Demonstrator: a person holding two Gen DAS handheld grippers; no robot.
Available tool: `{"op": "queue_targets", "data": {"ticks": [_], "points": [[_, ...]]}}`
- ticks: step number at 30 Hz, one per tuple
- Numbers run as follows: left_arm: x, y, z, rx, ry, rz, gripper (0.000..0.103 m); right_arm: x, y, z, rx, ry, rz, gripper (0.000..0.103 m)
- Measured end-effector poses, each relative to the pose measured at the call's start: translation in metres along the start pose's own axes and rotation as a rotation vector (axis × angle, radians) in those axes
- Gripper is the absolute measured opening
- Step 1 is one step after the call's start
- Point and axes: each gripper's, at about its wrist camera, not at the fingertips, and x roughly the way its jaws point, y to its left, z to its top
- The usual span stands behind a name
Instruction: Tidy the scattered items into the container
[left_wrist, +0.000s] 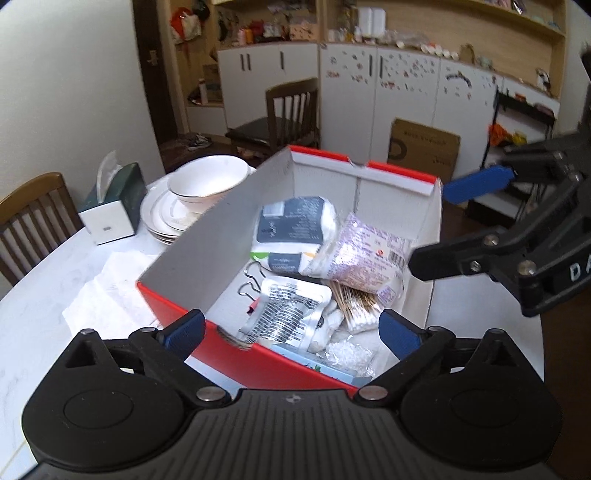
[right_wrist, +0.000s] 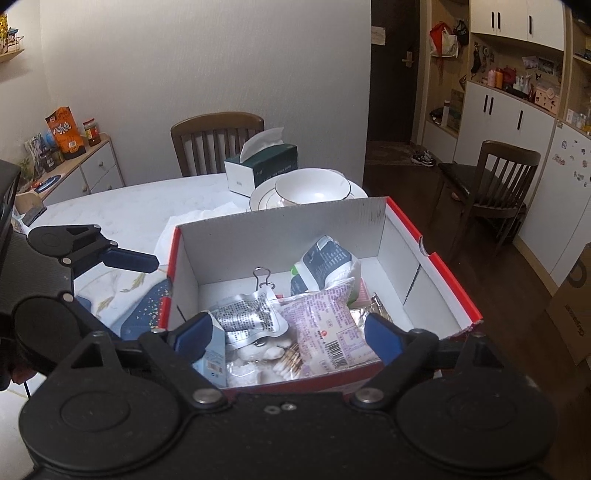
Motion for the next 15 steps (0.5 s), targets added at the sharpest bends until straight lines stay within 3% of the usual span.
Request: {"op": "queue_targets", "data": {"ticks": [7,15], "points": [[-0.032,0.011,-0.007,-0.050,-0.080,0.026,0.102,-0.020,0.013,-0.001,0.022,-0.038,-0.019,0.098],[-0.063,0.020,-0.017,-0.108,-0.121,0.036,0.103,-0.040,0.028,-0.008,0.053,-0.072,-0.030,0.102]]}}
